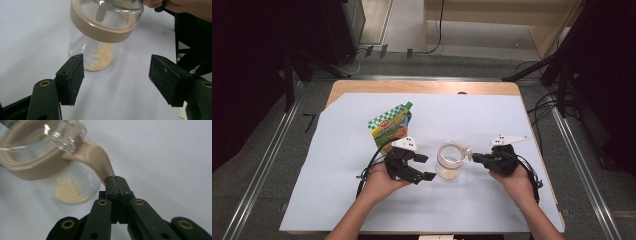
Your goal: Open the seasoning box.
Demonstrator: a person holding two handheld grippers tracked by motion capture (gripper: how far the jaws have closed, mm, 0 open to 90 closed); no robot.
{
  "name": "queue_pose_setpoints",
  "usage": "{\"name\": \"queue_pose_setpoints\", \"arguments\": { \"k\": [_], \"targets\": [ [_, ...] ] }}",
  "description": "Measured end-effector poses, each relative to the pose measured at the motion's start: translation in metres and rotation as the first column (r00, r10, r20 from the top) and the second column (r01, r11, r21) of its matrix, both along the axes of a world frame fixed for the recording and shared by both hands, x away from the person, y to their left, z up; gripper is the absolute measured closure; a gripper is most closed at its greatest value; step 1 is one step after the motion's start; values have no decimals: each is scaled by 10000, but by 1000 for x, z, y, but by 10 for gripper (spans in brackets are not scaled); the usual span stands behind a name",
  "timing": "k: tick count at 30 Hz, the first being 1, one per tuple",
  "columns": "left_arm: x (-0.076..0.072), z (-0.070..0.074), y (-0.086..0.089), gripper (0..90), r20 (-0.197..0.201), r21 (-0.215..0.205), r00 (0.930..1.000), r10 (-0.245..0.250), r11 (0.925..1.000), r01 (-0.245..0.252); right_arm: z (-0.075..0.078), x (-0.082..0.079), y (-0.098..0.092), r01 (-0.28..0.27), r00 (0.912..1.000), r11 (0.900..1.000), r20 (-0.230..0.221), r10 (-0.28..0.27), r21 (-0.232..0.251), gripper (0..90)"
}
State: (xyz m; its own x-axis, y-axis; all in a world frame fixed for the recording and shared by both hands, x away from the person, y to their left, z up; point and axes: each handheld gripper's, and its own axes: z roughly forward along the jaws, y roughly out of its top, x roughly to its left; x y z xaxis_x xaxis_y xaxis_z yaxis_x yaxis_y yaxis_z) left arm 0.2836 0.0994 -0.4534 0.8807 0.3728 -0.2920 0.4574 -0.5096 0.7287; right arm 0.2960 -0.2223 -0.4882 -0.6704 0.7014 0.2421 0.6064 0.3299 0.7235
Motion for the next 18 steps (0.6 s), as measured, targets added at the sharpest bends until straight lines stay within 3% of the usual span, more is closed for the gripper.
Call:
{"name": "queue_pose_setpoints", "arguments": {
  "k": [5,14,18],
  "targets": [
    [10,1,-4,215,-306,-31,9994,-158,9999,157,-4,6,0,154,9998,9993,-138,-149,332,900],
    [25,2,-11,171,-319,319,9994,110,9994,-100,-5,6,3,346,9994,9990,-14,-346,272,900],
    [29,2,-17,154,32,611,10000,34,9981,-36,-5,5,3,394,9992,9987,-24,-393,328,900]
  ]
}}
